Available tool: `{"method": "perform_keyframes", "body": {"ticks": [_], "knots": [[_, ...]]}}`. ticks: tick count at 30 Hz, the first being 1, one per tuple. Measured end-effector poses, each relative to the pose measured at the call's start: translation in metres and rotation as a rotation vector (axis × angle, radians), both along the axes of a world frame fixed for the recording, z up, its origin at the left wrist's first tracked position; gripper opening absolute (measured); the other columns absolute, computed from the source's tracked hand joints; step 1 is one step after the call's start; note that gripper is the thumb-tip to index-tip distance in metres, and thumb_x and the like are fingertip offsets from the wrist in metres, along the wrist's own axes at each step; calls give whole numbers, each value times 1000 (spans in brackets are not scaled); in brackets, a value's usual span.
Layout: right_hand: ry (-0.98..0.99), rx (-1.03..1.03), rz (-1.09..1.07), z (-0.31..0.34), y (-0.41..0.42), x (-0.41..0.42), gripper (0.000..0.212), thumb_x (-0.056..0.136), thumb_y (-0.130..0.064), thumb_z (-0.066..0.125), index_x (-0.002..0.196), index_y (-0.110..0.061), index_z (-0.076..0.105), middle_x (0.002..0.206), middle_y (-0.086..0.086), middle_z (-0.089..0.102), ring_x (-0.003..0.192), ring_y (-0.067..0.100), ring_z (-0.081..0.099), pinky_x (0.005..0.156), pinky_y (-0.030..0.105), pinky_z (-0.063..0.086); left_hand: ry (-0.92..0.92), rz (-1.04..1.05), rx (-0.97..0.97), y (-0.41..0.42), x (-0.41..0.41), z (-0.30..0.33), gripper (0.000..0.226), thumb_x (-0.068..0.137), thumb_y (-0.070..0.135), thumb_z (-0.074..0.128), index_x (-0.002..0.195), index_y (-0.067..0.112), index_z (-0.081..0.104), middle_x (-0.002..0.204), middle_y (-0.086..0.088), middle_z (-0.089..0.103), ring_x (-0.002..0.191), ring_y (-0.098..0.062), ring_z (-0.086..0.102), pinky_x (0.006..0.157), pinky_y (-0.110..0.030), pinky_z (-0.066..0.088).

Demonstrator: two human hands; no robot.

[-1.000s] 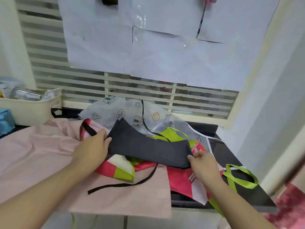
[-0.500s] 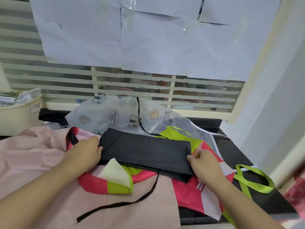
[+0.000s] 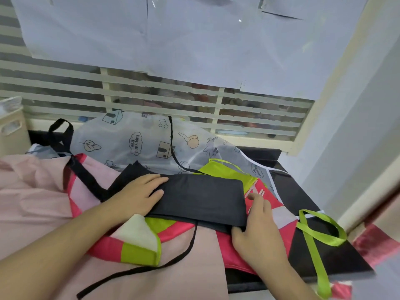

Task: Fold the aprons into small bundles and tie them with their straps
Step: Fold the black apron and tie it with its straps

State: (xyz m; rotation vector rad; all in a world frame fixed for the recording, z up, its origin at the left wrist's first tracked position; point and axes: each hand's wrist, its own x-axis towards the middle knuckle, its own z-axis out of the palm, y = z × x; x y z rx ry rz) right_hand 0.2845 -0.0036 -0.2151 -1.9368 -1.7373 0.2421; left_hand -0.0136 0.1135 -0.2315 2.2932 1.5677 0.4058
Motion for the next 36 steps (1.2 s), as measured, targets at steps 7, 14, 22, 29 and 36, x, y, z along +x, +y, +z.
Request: {"method": "perform_keyframes", "body": {"ticks": [7, 14, 22, 29, 36], "knots": [[-278, -144, -56, 21, 1, 7, 45, 83, -21, 56, 123, -31, 40, 105, -4, 64, 94, 27, 65, 68, 38, 48, 219, 42, 31, 3, -2, -14, 103, 73, 75, -10, 165, 36, 15, 173, 8, 15, 160, -16, 10, 129, -33, 7], [-553, -196, 158, 75, 21, -30, 60, 87, -44, 53, 140, -20, 37, 139, 6, 40, 134, 30, 38, 110, 38, 37, 317, 85, 119, -9, 3, -20, 94, 79, 67, -15, 166, 37, 5, 174, 8, 9, 161, -17, 4, 130, -38, 0], [-331, -204, 247, -23, 68, -66, 78, 91, -65, -3, 164, -42, 8, 174, -9, 3, 160, 14, -3, 130, 40, -4, 353, 158, 82, -14, -27, -16, 103, 71, 88, -15, 163, 46, 2, 174, 14, 0, 161, -13, -4, 130, -39, 0], [-351, -219, 130, -28, 64, -17, 65, 104, -60, 7, 165, -39, -1, 174, -10, -3, 160, 13, -5, 130, 40, 0, 332, 188, 50, -23, -64, -14, 97, 77, 77, -13, 165, 42, 8, 175, 6, 4, 161, -12, 3, 130, -31, 1], [-300, -144, 16, -27, 56, -4, 70, 106, -55, 21, 166, -19, 14, 173, 6, 11, 160, 27, 5, 129, 46, 11, 366, 158, 201, -34, -53, 0, 94, 86, 68, -2, 162, 26, 33, 171, -5, 21, 157, -25, 19, 127, -40, 18]]}}
